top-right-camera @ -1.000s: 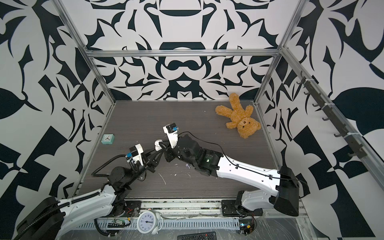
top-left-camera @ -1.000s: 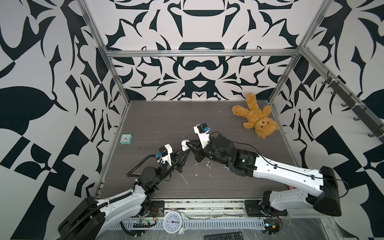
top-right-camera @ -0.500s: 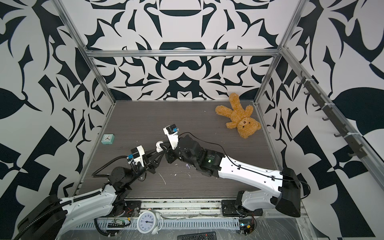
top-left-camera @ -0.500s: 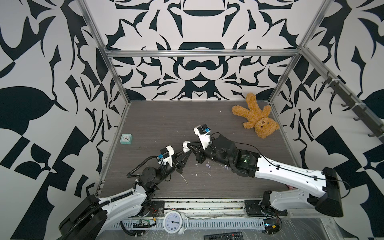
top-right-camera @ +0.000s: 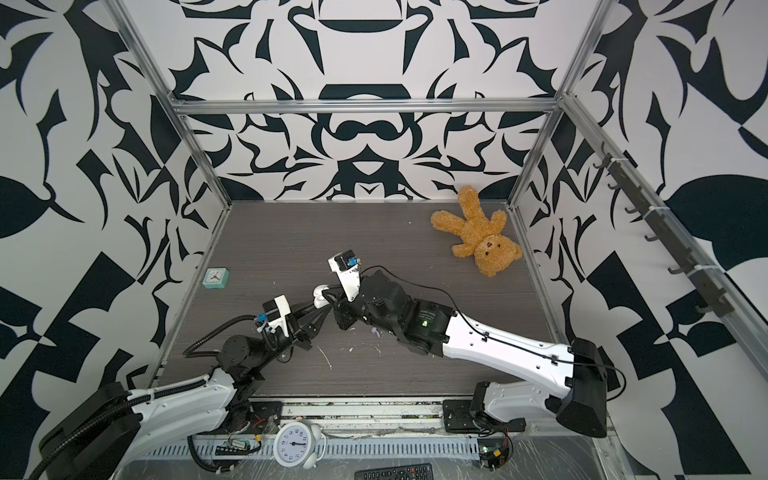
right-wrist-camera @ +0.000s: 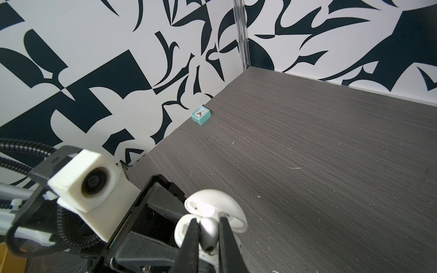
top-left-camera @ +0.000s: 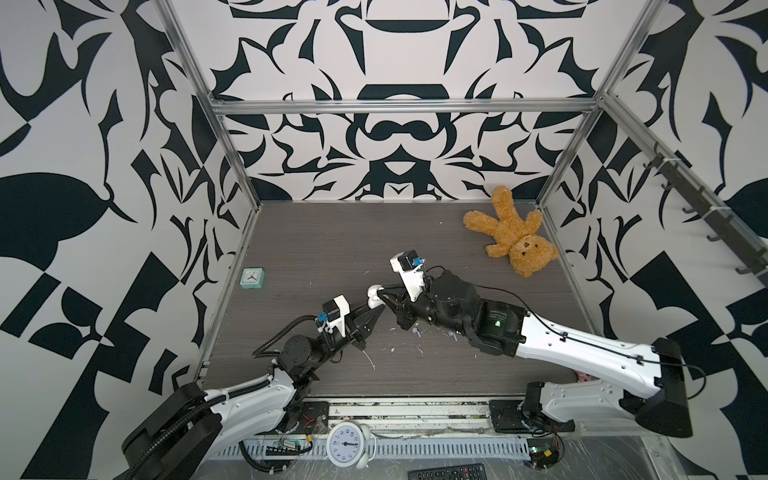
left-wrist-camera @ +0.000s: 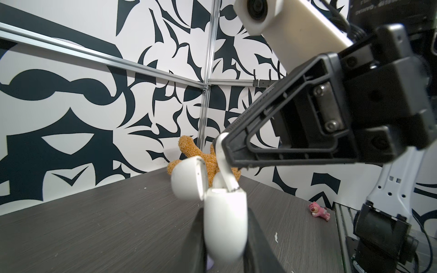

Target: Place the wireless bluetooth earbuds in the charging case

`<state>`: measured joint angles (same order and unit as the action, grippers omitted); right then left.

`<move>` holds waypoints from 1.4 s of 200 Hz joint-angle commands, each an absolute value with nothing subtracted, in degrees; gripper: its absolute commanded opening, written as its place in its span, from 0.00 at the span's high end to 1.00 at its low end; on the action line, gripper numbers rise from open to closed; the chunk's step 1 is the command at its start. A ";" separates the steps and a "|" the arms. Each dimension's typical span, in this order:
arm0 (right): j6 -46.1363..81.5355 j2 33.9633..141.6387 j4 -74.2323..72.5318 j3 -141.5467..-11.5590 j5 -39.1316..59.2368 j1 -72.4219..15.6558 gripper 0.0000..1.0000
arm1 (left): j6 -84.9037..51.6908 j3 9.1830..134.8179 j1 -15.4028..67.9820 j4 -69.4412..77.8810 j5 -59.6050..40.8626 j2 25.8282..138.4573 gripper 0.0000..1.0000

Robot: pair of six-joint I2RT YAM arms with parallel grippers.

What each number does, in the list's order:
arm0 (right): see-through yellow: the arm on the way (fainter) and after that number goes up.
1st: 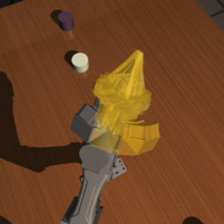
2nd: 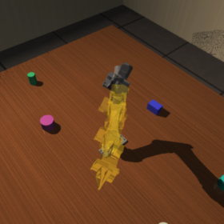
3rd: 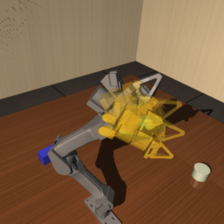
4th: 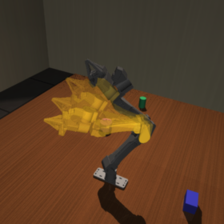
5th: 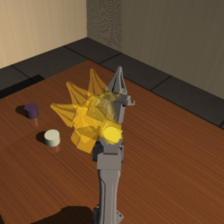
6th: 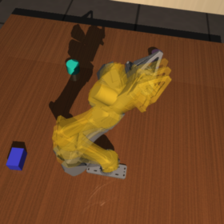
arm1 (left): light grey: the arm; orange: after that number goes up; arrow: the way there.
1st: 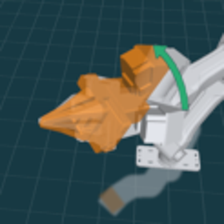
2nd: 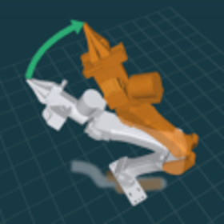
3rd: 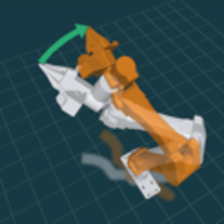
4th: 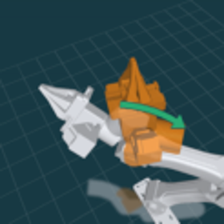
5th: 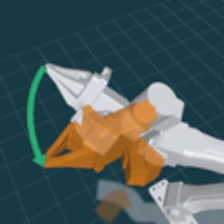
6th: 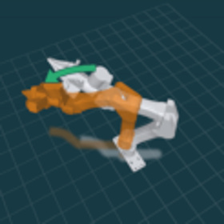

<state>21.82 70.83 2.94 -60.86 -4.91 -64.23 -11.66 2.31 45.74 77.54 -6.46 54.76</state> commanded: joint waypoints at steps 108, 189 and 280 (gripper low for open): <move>19.42 68.11 1.31 -58.34 -0.63 -64.48 0.87 | -10.72 1.98 46.32 81.73 -7.21 52.70 1.00; 16.90 67.25 3.03 -59.17 2.01 -64.78 0.88 | -10.15 2.28 46.41 81.74 -9.94 51.77 1.00; 13.63 65.67 6.21 -60.02 3.47 -64.81 0.89 | -8.06 2.63 47.59 81.66 -14.06 50.19 1.00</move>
<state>15.53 66.89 3.22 -58.96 2.44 -64.58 -9.45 2.22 46.87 77.69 -12.34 51.88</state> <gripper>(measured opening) 0.147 0.248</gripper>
